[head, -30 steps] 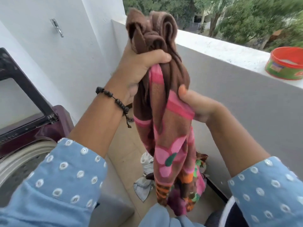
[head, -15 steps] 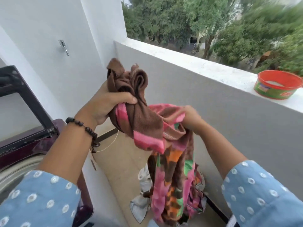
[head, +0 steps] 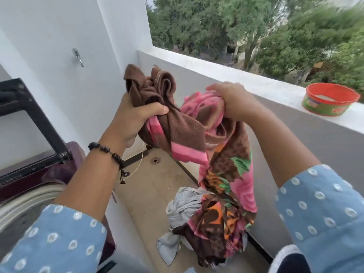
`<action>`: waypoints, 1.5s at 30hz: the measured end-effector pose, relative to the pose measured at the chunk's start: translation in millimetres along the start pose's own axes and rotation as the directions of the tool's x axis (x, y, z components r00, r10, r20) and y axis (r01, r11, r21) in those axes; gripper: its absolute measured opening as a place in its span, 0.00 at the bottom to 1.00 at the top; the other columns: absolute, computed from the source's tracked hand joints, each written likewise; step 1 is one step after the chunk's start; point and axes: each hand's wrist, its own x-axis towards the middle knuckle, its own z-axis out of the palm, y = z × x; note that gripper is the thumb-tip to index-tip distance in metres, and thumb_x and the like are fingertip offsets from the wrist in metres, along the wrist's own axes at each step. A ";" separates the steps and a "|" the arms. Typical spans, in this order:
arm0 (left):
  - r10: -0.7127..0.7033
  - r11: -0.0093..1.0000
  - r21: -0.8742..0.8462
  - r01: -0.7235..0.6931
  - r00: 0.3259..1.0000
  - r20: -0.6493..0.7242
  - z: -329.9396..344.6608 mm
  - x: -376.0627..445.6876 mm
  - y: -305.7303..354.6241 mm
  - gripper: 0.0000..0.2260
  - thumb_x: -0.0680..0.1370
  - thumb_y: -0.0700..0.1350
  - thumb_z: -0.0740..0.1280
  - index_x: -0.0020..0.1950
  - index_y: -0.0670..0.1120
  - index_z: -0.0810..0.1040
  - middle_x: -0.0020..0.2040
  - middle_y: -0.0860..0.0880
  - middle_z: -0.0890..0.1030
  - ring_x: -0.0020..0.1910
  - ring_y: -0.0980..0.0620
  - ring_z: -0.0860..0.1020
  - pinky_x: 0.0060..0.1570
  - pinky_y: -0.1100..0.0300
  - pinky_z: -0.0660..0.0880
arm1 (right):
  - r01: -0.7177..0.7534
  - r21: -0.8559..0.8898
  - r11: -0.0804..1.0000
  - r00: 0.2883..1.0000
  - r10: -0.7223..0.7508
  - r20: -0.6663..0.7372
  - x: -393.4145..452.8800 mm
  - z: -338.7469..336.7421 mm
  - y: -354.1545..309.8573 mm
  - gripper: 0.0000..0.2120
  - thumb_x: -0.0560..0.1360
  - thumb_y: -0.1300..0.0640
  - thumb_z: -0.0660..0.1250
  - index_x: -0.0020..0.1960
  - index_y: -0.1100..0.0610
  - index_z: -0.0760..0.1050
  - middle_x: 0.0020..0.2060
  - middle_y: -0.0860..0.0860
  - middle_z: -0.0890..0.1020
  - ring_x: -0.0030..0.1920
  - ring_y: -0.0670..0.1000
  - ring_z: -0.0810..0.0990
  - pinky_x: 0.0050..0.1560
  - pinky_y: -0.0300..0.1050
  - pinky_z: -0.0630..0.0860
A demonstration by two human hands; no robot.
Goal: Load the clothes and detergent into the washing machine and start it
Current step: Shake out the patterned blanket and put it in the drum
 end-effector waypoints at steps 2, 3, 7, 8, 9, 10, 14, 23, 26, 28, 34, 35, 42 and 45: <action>-0.005 1.000 -0.013 0.004 0.997 -0.079 0.8 1.4 -3.6 0.15 0.63 0.35 0.72 0.48 0.46 0.81 0.44 0.47 0.84 0.45 0.50 0.83 0.48 0.57 0.79 | -0.055 0.034 0.998 0.909 0.036 0.416 -17.8 13.4 8.1 0.49 0.65 0.53 0.79 0.78 0.47 0.55 0.73 0.53 0.67 0.72 0.55 0.65 0.72 0.49 0.64; -0.011 1.000 -0.020 0.009 0.995 -0.097 2.2 1.5 -6.2 0.15 0.64 0.34 0.72 0.49 0.44 0.80 0.45 0.47 0.84 0.45 0.50 0.83 0.47 0.57 0.79 | -0.100 0.159 0.982 0.848 0.001 0.530 -30.0 18.6 8.6 0.53 0.64 0.52 0.80 0.78 0.45 0.50 0.75 0.50 0.63 0.74 0.51 0.62 0.73 0.46 0.60; -0.098 0.995 -0.030 0.095 0.987 -0.130 18.3 -8.3 -29.1 0.17 0.66 0.30 0.74 0.53 0.38 0.79 0.43 0.46 0.84 0.43 0.51 0.84 0.43 0.60 0.79 | -0.222 0.681 0.698 0.830 -0.231 0.508 -72.9 42.1 -6.2 0.58 0.60 0.45 0.81 0.76 0.32 0.44 0.76 0.41 0.57 0.76 0.42 0.52 0.75 0.48 0.56; -0.115 0.993 -0.047 0.109 0.983 -0.141 22.6 -10.4 -35.1 0.17 0.65 0.31 0.74 0.52 0.38 0.80 0.44 0.45 0.85 0.44 0.49 0.84 0.44 0.58 0.80 | -0.230 0.731 0.642 0.851 -0.232 0.471 -80.5 51.0 -13.8 0.60 0.61 0.47 0.81 0.76 0.33 0.41 0.75 0.41 0.56 0.75 0.41 0.51 0.74 0.46 0.56; -0.129 0.990 -0.073 0.119 0.979 -0.155 27.3 -12.3 -38.9 0.17 0.64 0.33 0.75 0.52 0.39 0.80 0.44 0.44 0.85 0.46 0.46 0.84 0.46 0.56 0.80 | -0.227 0.770 0.596 0.882 -0.211 0.423 -87.9 61.5 -22.7 0.61 0.62 0.50 0.81 0.76 0.34 0.38 0.74 0.40 0.55 0.74 0.39 0.52 0.73 0.44 0.58; -0.142 0.987 -0.105 0.125 0.974 -0.176 32.2 -14.0 -40.4 0.16 0.64 0.34 0.74 0.51 0.39 0.80 0.45 0.43 0.85 0.47 0.44 0.84 0.47 0.53 0.80 | -0.206 0.804 0.558 0.920 -0.170 0.354 -95.1 73.4 -32.0 0.62 0.62 0.51 0.81 0.76 0.36 0.36 0.74 0.39 0.55 0.74 0.39 0.55 0.73 0.43 0.60; -0.157 0.964 -0.254 0.082 0.945 -0.289 46.7 -15.2 -36.9 0.14 0.65 0.32 0.73 0.50 0.39 0.79 0.44 0.42 0.83 0.45 0.44 0.83 0.46 0.52 0.80 | -0.095 0.835 0.542 0.995 0.035 0.090 -114.0 124.3 -66.6 0.66 0.59 0.46 0.82 0.77 0.41 0.34 0.76 0.45 0.56 0.75 0.45 0.59 0.74 0.47 0.61; -0.419 0.679 -0.731 0.071 0.855 -0.306 52.4 -30.0 -18.1 0.23 0.65 0.38 0.73 0.60 0.39 0.78 0.52 0.39 0.83 0.50 0.40 0.83 0.52 0.44 0.80 | -0.145 0.898 0.416 0.950 0.313 0.008 -83.6 149.7 -92.0 0.23 0.62 0.52 0.78 0.54 0.53 0.78 0.44 0.41 0.82 0.45 0.36 0.80 0.49 0.40 0.79; -0.355 0.771 -0.637 0.011 0.837 -0.415 10.7 -23.9 -8.5 0.21 0.71 0.42 0.72 0.62 0.38 0.76 0.51 0.41 0.83 0.51 0.40 0.83 0.50 0.46 0.80 | -0.171 0.774 0.610 0.985 0.106 0.135 -68.3 126.6 -79.5 0.10 0.67 0.60 0.74 0.44 0.51 0.76 0.36 0.44 0.80 0.36 0.41 0.78 0.40 0.40 0.73; -0.266 0.902 -0.433 0.006 0.796 -0.543 -20.5 -26.0 -3.9 0.31 0.71 0.49 0.74 0.70 0.40 0.69 0.58 0.44 0.79 0.62 0.41 0.78 0.58 0.45 0.77 | -0.120 0.568 0.814 0.976 -0.007 0.216 -57.8 109.1 -69.1 0.07 0.68 0.55 0.73 0.43 0.50 0.75 0.39 0.49 0.80 0.41 0.50 0.78 0.41 0.41 0.70; 0.205 0.886 0.450 -0.113 0.965 -0.162 -49.3 -45.5 11.0 0.41 0.68 0.58 0.76 0.75 0.53 0.60 0.74 0.55 0.65 0.73 0.64 0.62 0.68 0.66 0.59 | 0.051 0.017 0.999 0.907 -0.053 0.417 -42.5 91.4 -69.1 0.09 0.66 0.52 0.69 0.45 0.51 0.73 0.34 0.50 0.75 0.43 0.58 0.80 0.37 0.44 0.71; 0.106 0.824 0.556 -0.108 0.994 0.036 -40.3 -46.7 4.3 0.47 0.65 0.60 0.77 0.77 0.55 0.55 0.76 0.55 0.62 0.75 0.64 0.58 0.71 0.65 0.57 | 0.106 -0.036 0.994 0.897 -0.080 0.436 -41.1 91.1 -75.4 0.10 0.67 0.53 0.69 0.47 0.50 0.74 0.34 0.49 0.74 0.42 0.58 0.79 0.37 0.44 0.71; -0.347 0.504 0.856 -0.111 0.882 0.318 4.5 -55.0 -74.5 0.62 0.63 0.59 0.78 0.73 0.64 0.27 0.70 0.50 0.73 0.69 0.49 0.70 0.74 0.38 0.54 | 0.276 -0.069 0.959 0.845 -0.208 0.492 -36.7 75.4 -97.5 0.19 0.64 0.52 0.71 0.54 0.51 0.73 0.43 0.48 0.78 0.40 0.54 0.75 0.37 0.44 0.71; -0.306 0.564 0.826 -0.009 0.926 0.220 -5.4 -50.3 -82.1 0.57 0.63 0.50 0.77 0.73 0.68 0.34 0.55 0.45 0.82 0.51 0.44 0.81 0.55 0.47 0.77 | 0.256 -0.007 0.967 0.859 -0.225 0.459 -38.3 74.6 -86.5 0.24 0.63 0.48 0.74 0.55 0.53 0.69 0.42 0.47 0.74 0.42 0.52 0.72 0.39 0.47 0.72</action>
